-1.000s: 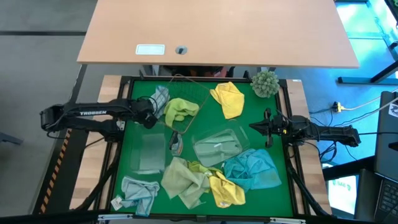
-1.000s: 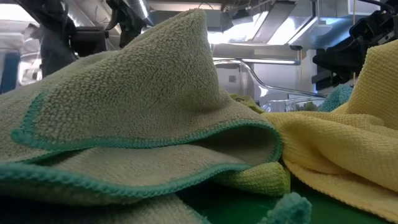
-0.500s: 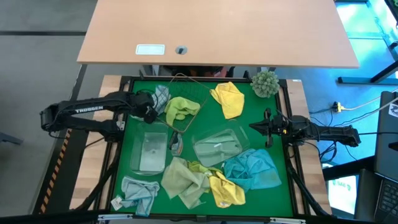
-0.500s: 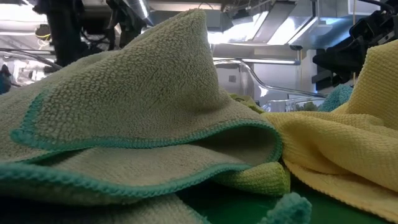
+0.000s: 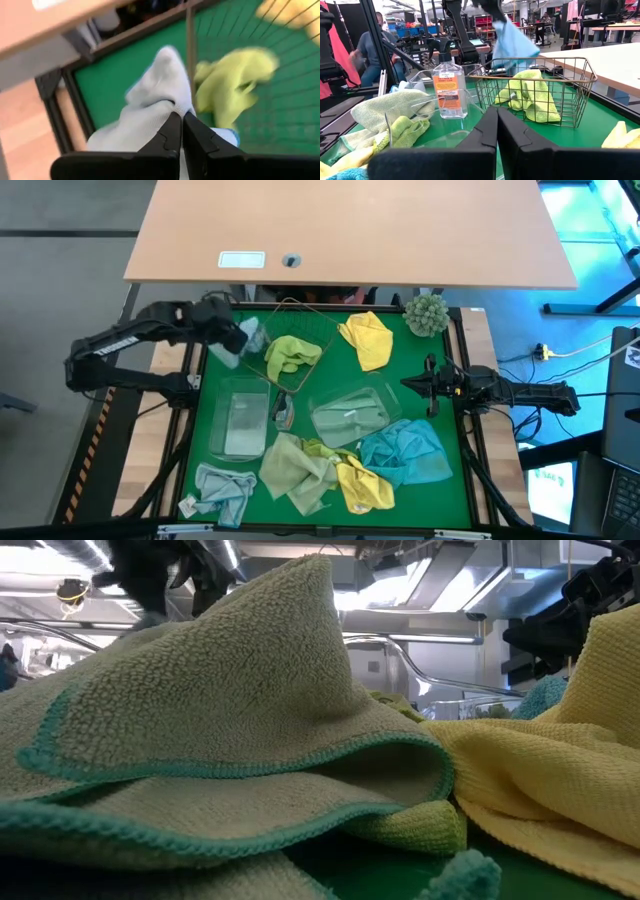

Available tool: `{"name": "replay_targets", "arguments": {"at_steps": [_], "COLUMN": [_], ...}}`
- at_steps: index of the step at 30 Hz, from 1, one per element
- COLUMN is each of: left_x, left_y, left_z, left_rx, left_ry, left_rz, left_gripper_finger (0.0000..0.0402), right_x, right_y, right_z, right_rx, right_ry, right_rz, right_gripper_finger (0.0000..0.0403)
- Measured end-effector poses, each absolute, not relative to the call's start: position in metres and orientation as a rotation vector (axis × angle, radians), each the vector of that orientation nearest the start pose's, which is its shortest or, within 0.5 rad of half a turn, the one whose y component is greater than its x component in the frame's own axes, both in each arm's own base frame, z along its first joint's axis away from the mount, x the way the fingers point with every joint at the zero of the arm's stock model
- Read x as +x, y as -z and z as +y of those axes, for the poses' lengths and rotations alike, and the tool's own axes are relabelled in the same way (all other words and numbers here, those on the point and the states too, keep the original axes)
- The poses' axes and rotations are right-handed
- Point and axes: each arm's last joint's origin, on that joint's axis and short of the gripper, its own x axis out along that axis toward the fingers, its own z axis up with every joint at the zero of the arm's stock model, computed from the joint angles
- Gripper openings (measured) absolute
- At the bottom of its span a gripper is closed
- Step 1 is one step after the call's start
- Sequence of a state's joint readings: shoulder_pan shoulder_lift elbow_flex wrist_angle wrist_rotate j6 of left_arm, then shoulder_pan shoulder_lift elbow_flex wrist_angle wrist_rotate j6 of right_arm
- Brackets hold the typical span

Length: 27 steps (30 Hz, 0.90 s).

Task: Sort microfiber towel by color & place in baskets
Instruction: Put the top light blue microfiber towel into the left transparent bin

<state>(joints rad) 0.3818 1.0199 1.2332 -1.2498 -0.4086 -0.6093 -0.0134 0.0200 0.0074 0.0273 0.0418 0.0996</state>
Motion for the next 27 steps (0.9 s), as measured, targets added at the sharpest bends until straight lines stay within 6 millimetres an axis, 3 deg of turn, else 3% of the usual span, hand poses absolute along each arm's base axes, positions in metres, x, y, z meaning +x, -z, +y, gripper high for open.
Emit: {"name": "replay_targets", "arguments": {"at_steps": [7, 13, 19, 27], "left_x": [0.132, 0.120, 0.115, 0.113], "left_y": [-0.419, -0.456, -0.475, -0.485], "left_z": [0.059, 0.046, 0.035, 0.019], "left_rx": [-0.454, -0.437, -0.426, -0.425], "left_ry": [-0.953, -0.859, -0.755, -0.537], "left_rz": [0.586, 0.455, 0.394, 0.399], "left_gripper_finger": [0.0000, 0.0000, 0.0000, 0.0000], "right_x": [0.098, 0.098, 0.098, 0.098], "right_y": [-0.167, -0.167, -0.167, -0.167], "right_z": [-0.003, -0.003, -0.003, -0.003], "right_rx": [0.100, 0.100, 0.100, 0.100], "right_ry": [0.055, 0.055, 0.055, 0.055], "right_rz": [-0.018, -0.017, -0.018, -0.018], "right_gripper_finger": [0.0003, 0.0003, 0.0003, 0.0003]}}
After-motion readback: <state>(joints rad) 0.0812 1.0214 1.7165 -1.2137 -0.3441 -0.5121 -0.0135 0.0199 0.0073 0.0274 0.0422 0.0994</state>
